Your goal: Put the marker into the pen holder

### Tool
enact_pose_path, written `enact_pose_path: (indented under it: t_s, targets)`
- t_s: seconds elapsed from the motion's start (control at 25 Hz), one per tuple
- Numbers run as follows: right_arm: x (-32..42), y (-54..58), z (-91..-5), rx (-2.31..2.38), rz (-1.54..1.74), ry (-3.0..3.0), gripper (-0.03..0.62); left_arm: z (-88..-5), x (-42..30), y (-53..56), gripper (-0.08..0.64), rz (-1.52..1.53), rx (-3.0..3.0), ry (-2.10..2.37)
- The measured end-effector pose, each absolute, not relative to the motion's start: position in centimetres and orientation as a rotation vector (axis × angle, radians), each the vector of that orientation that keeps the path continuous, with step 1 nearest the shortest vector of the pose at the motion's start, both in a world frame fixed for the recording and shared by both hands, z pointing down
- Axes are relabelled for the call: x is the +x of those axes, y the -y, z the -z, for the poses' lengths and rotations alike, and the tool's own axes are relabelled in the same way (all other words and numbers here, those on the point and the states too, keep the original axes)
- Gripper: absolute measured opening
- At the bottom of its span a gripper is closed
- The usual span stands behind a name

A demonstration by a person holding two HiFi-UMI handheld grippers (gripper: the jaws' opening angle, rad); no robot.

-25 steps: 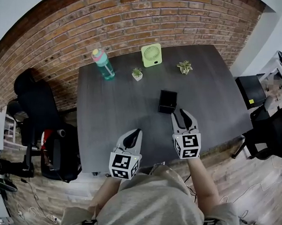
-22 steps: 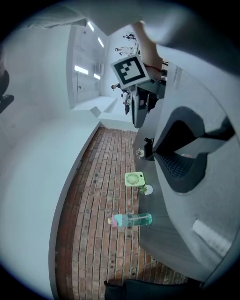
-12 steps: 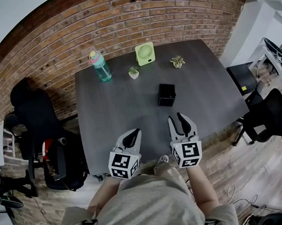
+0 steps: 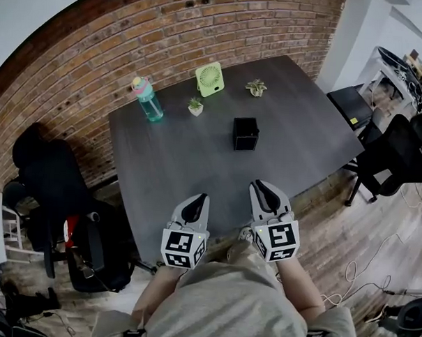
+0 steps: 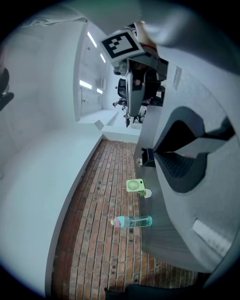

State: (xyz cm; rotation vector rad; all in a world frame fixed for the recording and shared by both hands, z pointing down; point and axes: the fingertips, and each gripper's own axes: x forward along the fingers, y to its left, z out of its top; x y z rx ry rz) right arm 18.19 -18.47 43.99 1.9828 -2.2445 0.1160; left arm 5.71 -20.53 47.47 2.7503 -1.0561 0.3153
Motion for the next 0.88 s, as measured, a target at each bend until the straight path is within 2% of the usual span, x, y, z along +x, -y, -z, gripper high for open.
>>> enact_pose_path:
  t_s: [0.48,0.88]
  targets:
    - [13.5,12.8,-42.7,2.015,-0.099,2.233,0.006,-46.8,2.8,16.2,0.017,-0.274,2.787,0.989]
    - [10.5,9.2,-42.6,2.037,-0.069,2.237,0.003,-46.7,0.3,12.7,0.017,-0.265,2.809,0.967]
